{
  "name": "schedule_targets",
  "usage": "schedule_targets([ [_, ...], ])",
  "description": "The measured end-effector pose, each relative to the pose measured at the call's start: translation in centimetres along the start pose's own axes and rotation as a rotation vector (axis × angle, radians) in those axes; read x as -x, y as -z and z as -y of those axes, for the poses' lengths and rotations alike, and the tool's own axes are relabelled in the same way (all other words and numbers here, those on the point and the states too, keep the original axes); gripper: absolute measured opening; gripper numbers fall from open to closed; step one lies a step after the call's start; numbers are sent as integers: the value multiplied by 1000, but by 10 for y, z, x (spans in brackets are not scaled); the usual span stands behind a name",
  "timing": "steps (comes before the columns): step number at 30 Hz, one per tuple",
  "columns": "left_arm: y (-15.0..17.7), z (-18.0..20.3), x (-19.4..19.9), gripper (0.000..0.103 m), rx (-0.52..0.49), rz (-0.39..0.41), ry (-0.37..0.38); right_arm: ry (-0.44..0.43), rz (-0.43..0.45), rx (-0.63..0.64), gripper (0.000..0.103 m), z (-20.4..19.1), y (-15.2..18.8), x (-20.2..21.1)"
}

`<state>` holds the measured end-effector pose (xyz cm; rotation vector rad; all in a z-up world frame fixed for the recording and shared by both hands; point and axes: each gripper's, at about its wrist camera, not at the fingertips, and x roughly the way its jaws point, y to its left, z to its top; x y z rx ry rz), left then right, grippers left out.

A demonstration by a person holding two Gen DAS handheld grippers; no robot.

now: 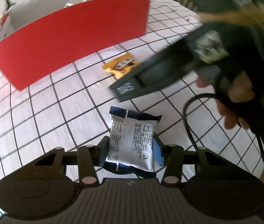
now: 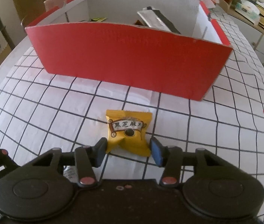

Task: Organize snacks
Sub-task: 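Grasp the white-and-blue packet with the left tool while the right tool grasps the yellow packet, then carry the white-and-blue packet and yellow packet over the red box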

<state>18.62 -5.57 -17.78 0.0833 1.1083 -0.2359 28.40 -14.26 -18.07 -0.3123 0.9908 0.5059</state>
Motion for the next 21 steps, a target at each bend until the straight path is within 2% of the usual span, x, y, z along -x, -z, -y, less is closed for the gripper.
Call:
schedule_targets([
  [11, 6, -33, 20, 47, 154, 14, -12, -6, 41, -98, 46, 19, 9, 28],
  [16, 15, -49, 29, 47, 202, 31, -30, -24, 64, -123, 45, 23, 16, 44],
  [21, 10, -54, 44, 47, 227, 58, -39, -31, 82, -135, 44, 23, 22, 61],
])
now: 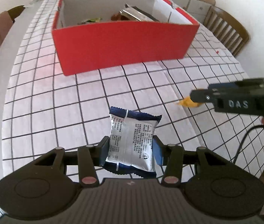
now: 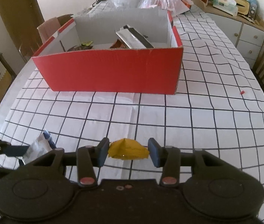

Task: Organize snacks
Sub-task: 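Carry the white-and-blue packet and yellow packet over the red box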

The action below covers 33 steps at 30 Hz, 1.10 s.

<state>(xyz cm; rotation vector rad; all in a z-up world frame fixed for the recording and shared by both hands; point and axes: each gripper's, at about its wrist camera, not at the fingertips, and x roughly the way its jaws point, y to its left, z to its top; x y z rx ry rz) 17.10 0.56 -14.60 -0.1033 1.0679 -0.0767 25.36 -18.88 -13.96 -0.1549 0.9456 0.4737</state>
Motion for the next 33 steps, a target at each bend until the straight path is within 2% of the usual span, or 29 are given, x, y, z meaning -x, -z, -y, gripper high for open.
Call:
schedule_targets([
  [8, -3, -7, 21, 47, 19, 41, 4, -1, 22, -17, 43, -3, 6, 25],
  [14, -15, -8, 36, 47, 28, 78, 9, -11, 54, -24, 43, -8, -2, 46],
  [24, -59, -11, 62, 47, 36, 169, 14, -18, 129, 3, 43, -11, -45, 69],
  [33, -109, -15, 71, 47, 20, 242, -40, -2, 197, 40, 43, -11, -92, 71],
])
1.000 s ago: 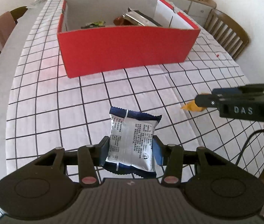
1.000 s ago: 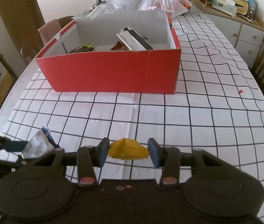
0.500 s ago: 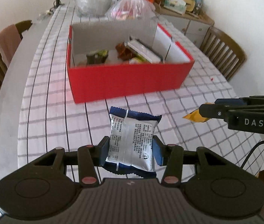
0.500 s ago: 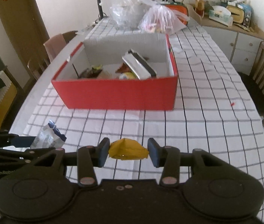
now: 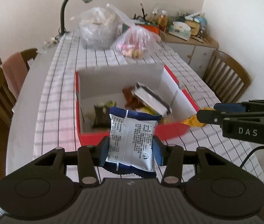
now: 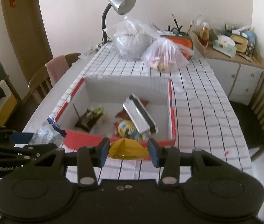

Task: Organize snacks
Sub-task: 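Carry the white-and-blue packet and yellow packet over the red box, then open both tools to drop the two packets into the box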

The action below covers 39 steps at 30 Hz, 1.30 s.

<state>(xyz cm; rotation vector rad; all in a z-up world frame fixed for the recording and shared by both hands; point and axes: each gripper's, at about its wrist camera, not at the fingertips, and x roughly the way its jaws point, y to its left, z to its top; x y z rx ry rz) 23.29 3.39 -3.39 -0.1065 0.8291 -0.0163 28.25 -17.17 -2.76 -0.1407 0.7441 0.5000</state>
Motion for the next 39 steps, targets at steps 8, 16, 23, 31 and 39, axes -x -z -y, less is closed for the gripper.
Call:
schedule_targets([
  [8, -42, -15, -24, 47, 12, 9, -54, -3, 17, 34, 43, 1, -35, -27],
  [16, -70, -34, -63, 47, 36, -31, -114, -8, -10, 45, 43, 4, -58, -70],
  [23, -75, -42, -105, 47, 42, -105, -147, -39, -64, 28, 43, 11, -63, -114],
  [31, -71, -41, -137, 47, 21, -163, -157, -45, -126, 57, 43, 11, -51, -152],
  [39, -60, -42, -150, 47, 17, -202, -163, -62, -180, 69, 44, 9, -35, -165],
])
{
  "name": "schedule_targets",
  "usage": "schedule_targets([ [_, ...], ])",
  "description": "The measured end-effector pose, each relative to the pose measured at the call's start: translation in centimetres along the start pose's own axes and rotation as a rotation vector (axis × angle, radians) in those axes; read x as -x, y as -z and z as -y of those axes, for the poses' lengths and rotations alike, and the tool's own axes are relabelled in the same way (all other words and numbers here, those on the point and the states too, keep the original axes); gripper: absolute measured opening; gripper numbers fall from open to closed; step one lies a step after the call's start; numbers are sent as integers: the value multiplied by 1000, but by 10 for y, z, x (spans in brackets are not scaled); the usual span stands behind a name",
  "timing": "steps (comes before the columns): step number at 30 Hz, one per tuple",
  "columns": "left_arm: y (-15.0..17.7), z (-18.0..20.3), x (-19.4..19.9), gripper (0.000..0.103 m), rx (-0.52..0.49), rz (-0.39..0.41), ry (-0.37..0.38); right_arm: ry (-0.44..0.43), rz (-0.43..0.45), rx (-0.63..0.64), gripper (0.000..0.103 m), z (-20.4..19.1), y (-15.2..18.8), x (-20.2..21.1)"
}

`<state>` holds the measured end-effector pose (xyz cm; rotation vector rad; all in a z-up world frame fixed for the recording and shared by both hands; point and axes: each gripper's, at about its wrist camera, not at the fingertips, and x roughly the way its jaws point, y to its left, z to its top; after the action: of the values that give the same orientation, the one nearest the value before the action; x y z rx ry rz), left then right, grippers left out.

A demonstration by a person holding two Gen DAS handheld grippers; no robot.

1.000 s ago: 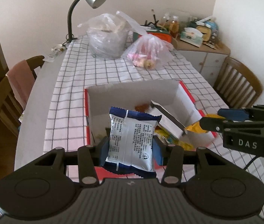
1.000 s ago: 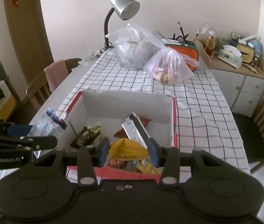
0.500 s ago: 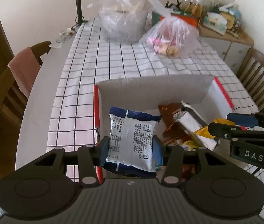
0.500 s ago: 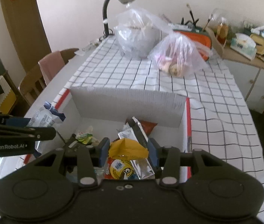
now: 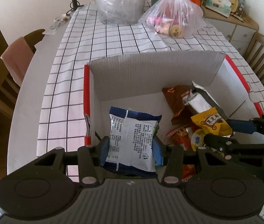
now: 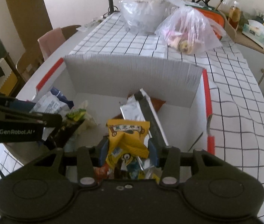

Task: Organize snacks

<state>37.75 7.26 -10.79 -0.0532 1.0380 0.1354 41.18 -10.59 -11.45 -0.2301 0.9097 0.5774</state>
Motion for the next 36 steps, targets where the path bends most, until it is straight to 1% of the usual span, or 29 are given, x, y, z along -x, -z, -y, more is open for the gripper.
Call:
schedule_targets([
  [4, 6, 0, -5, 47, -3, -14, -13, -4, -13, -6, 46, -2, 5, -2],
  [9, 11, 1, -1, 47, -1, -5, -10, 7, -25, -10, 47, -5, 11, -1],
  [11, 13, -1, 2, 47, 6, 2, -5, 6, -28, -15, 50, -6, 13, 0],
  [16, 17, -3, 14, 48, 18, 30, 11, 11, -14, -18, 62, -9, 17, 10],
  [19, 21, -5, 25, 51, 22, 52, 22, 12, 0, -26, 64, -11, 18, 18],
  [20, 23, -5, 28, 54, 24, 58, 25, 10, 6, -28, 65, -12, 18, 22],
  [21, 24, -5, 32, 57, 26, 67, 27, 9, 12, -30, 67, -13, 19, 25],
  [27, 34, -6, 56, 61, 30, 110, 35, 17, 61, -34, 80, -18, 22, 51],
  [29, 38, -8, 65, 64, 33, 129, 35, 18, 80, -35, 83, -21, 23, 60],
  [34, 46, -9, 87, 67, 28, 169, 49, 19, 127, -31, 92, -27, 26, 84],
  [36, 50, -10, 96, 69, 25, 187, 58, 20, 141, -28, 94, -30, 28, 92],
])
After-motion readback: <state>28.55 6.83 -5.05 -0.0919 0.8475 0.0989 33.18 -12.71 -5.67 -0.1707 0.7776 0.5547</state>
